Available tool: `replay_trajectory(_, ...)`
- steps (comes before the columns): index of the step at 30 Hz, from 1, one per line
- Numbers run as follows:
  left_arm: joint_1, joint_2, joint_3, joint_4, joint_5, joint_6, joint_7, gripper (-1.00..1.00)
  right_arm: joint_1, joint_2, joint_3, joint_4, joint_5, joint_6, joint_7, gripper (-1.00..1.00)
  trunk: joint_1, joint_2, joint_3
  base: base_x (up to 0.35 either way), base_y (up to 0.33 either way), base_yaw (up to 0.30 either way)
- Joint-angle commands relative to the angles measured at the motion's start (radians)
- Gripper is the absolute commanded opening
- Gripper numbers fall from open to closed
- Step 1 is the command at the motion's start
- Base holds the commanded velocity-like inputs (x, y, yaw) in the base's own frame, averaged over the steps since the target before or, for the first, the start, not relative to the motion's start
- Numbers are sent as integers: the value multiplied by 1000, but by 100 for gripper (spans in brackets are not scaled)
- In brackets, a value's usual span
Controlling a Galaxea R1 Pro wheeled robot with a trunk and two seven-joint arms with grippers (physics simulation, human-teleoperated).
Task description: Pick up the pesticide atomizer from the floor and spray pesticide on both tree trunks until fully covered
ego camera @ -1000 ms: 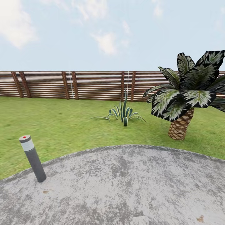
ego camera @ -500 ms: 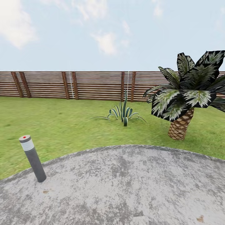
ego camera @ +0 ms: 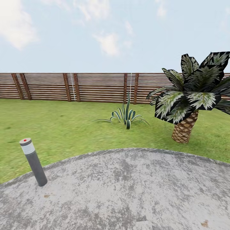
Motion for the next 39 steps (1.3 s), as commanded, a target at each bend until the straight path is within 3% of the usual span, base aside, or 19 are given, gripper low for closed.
replay_trajectory(1,-1,1,0,1,-2,-4,-1,100,-2,-1,-1,3,2,-3,0,100,0,-1,-1,0,0,0)
replay_trajectory(9,1,43,-2,2,3,-4,-4,100,-4,-10,0,6,3,-4,4,100,0,-1,-1,0,0,-38)
replay_trajectory(20,0,40,1,2,7,-4,-6,100,-4,-32,-1,8,2,-4,-1,100,0,-1,-1,0,0,-262)
replay_trajectory(39,0,39,1,3,7,-3,-6,100,-4,-31,0,9,2,-4,0,100,73,-134,-61,0,0,-266)
